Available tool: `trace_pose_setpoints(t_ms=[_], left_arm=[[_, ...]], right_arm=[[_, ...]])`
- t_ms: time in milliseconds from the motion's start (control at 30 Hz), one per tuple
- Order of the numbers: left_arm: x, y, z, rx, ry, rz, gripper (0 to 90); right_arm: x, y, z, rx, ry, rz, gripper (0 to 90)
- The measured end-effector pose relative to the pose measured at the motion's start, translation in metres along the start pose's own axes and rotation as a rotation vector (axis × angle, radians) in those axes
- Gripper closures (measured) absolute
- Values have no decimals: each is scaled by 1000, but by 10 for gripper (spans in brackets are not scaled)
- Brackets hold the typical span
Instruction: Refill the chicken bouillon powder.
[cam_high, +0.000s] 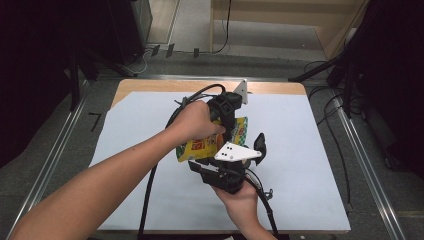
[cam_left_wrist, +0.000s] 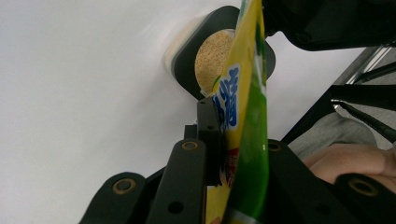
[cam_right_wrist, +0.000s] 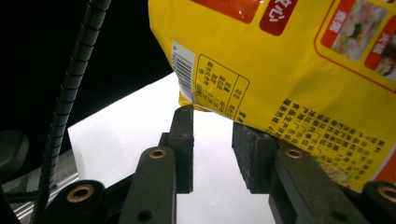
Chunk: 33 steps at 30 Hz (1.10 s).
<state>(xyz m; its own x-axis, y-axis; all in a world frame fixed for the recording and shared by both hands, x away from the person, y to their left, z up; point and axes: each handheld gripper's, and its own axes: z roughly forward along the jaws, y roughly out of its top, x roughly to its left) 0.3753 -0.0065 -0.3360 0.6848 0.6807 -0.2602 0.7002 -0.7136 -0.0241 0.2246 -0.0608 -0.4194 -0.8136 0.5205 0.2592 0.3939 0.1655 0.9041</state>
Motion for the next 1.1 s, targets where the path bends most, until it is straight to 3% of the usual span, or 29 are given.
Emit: trace_pose_setpoints(t_ms=[233,433,633,833,1100], left_arm=[[0,-10,-2,-57,-33,45,883],[6,-25,-2,-135,-78,51,884],[11,-39,2,-185,-97,62,884],[15,-56,4,-276,-109,76,882],[31,-75,8,-400,-195,62,883]], right_arm=[[-2,-6,1,8,4,-1,697],[-1,-12,4,21,6,-26,690],[-1,-18,8,47,20,-34,682],[0,-24,11,71,29,-65,662],[-4,-29,11,100,35,-42,644]])
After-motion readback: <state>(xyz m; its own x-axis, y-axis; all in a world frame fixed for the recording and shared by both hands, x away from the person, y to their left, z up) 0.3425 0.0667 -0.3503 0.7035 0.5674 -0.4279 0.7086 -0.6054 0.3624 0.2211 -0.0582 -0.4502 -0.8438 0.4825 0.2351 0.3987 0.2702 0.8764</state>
